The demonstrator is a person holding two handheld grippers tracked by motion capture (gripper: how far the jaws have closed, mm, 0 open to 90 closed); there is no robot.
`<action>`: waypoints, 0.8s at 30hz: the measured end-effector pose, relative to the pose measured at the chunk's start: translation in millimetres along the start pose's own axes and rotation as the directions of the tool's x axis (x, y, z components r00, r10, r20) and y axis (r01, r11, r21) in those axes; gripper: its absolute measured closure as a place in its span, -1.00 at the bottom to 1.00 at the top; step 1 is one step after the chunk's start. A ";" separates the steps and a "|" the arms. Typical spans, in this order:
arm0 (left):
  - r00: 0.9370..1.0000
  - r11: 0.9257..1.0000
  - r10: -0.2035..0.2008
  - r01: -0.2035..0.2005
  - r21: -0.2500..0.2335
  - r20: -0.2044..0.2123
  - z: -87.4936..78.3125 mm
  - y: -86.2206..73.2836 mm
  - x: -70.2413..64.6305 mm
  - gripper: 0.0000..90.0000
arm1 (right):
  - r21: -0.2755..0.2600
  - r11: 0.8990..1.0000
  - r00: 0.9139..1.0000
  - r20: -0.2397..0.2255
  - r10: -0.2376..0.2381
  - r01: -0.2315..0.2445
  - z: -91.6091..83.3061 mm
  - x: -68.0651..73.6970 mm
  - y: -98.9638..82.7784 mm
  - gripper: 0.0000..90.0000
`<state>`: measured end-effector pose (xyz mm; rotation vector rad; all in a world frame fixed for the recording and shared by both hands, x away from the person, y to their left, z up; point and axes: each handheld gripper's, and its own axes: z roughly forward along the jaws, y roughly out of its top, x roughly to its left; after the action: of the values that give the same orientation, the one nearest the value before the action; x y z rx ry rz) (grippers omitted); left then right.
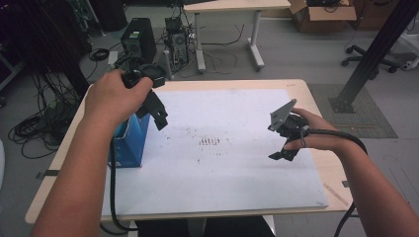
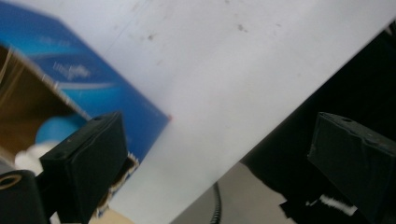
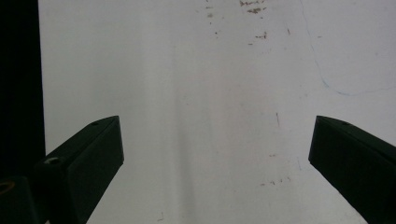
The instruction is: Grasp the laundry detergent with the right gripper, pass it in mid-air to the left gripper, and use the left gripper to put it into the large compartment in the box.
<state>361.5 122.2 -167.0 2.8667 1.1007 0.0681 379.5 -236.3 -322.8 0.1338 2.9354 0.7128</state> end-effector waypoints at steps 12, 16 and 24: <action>0.933 0.930 0.359 -0.360 0.074 0.034 18.5 22.1 -33.3 -0.89 | 0.011 1.000 1.000 -0.021 -0.010 0.010 3.6 -3.3 8.0 -0.93; 0.892 0.887 0.452 -0.451 0.101 0.015 26.3 26.3 -40.2 -0.90 | 0.026 0.999 0.999 -0.034 -0.018 0.019 6.7 -4.2 13.1 -0.93; 0.825 0.816 0.563 -0.565 0.126 0.052 50.5 30.8 -43.8 -0.90 | 0.051 0.998 0.998 -0.048 -0.037 0.040 6.4 -4.6 29.1 -0.93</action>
<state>352.9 67.5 -215.5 3.2034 0.2140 0.0045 386.6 -208.1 -314.6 0.0660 2.9938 0.6429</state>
